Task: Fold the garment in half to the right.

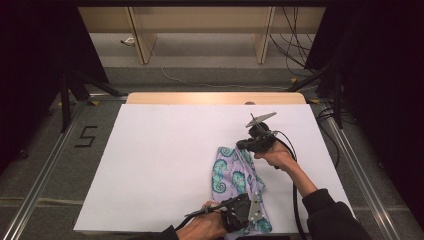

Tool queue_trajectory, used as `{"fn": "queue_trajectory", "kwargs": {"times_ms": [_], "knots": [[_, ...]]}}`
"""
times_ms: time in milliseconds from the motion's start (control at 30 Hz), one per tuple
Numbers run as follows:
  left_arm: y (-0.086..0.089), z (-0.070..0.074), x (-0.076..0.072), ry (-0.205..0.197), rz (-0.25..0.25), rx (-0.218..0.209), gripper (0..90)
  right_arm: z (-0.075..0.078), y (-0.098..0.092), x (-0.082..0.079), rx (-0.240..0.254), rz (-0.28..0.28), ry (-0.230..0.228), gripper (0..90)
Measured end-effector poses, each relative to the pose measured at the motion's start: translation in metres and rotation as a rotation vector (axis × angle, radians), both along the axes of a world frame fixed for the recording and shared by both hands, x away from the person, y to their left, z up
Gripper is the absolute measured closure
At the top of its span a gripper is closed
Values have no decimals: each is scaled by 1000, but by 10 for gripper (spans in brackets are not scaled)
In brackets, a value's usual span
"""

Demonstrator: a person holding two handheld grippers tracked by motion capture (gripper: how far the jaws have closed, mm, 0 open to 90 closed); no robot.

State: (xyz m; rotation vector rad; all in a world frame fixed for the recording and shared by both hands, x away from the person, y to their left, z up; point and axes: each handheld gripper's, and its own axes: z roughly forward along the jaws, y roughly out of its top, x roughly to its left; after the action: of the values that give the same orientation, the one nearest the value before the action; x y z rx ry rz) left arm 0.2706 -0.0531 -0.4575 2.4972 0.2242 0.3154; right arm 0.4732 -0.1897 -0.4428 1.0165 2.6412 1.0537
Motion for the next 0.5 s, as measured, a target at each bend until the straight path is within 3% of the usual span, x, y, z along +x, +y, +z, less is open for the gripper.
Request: {"fn": "queue_trajectory", "kwargs": {"times_ms": [300,500], "knots": [[-2,-2,-2,0,-1,-31,775,1,-8,1,-4,-26,1,781],[-1,1,-6,-1,-11,-82,653,3,-12,2,-1,-46,5,730]]}}
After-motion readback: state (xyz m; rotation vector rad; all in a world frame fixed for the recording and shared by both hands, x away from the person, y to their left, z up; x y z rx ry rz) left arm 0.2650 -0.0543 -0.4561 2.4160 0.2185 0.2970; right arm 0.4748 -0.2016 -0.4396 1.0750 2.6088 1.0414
